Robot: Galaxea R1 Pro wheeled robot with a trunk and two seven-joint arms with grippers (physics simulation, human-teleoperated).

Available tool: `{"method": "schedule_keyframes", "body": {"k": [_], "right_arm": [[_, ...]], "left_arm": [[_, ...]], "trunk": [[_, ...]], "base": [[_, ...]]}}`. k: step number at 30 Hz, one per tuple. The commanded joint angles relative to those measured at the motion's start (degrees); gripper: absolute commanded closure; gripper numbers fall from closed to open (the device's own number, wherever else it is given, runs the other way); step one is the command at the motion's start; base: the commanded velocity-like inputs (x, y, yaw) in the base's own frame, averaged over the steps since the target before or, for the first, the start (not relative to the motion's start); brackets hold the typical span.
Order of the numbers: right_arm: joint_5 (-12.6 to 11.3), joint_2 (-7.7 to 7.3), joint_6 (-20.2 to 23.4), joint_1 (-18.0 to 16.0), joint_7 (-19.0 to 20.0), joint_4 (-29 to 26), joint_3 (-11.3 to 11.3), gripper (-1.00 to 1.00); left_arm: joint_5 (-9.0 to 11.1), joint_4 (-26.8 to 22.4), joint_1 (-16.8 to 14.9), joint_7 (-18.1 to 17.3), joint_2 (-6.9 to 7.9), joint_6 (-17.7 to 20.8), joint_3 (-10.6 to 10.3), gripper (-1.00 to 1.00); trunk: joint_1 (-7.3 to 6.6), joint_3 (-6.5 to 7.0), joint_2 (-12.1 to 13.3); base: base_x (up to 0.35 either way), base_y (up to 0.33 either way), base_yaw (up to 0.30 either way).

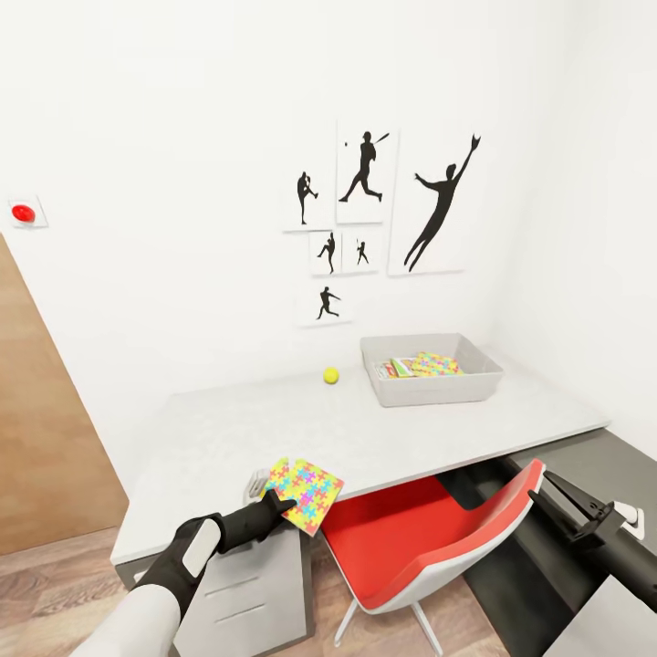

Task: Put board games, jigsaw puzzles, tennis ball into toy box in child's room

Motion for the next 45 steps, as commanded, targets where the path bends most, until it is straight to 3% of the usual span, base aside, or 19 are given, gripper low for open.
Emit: {"method": "schedule_keyframes", "body": {"k": [1, 45], "right_arm": [[-0.1, -0.01, 0.3, 0.0, 0.1, 0.0, 0.0, -1.00], [-0.1, -0.01, 0.3, 0.0, 0.0, 0.0, 0.0, -1.00]], "left_arm": [[1.0, -0.9, -0.1, -0.1, -0.04, 0.5, 0.7, 1.00], [0.8, -0.9, -0.1, -0.4, -0.04, 0.7, 0.6, 1.00]], "trunk": [[-0.22, 0.12, 0.4], [-9.89, 8.02, 18.0]], "base": [[0.000, 0.000, 0.000], [0.000, 0.000, 0.000]]}}
